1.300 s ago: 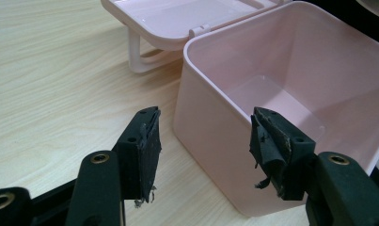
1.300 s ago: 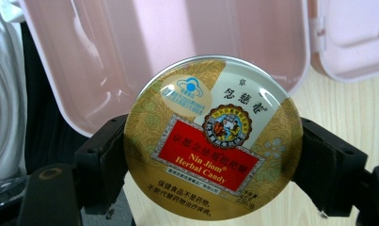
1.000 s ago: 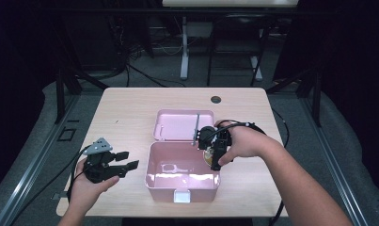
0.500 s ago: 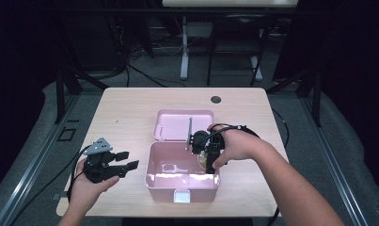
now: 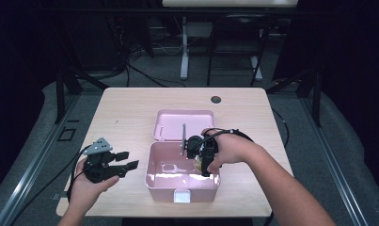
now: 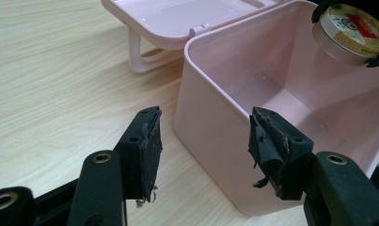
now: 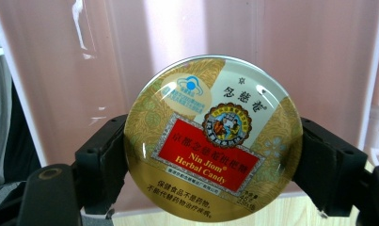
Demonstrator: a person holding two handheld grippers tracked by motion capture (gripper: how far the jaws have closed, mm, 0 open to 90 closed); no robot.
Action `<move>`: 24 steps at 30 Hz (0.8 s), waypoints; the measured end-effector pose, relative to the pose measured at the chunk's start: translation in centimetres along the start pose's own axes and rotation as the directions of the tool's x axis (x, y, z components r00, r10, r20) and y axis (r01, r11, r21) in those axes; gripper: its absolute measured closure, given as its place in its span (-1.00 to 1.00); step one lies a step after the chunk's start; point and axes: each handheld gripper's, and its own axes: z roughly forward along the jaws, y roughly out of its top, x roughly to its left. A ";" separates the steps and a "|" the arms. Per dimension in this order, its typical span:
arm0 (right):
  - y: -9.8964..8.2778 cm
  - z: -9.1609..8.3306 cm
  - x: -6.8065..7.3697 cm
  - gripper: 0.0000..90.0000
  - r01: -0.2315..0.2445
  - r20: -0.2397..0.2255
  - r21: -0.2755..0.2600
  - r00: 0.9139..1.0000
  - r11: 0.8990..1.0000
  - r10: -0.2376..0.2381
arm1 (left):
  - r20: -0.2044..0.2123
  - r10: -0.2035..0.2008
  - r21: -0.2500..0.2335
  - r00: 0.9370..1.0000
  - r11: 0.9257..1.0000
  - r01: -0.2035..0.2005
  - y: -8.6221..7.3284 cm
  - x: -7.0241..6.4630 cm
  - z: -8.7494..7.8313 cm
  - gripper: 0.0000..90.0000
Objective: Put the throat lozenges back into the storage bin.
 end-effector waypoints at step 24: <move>0.1 2.8 0.2 -0.56 -0.008 -0.038 -0.002 0.999 1.000 0.008 | 0.000 0.003 0.003 1.000 1.000 -0.003 -0.1 0.0 0.2 -0.02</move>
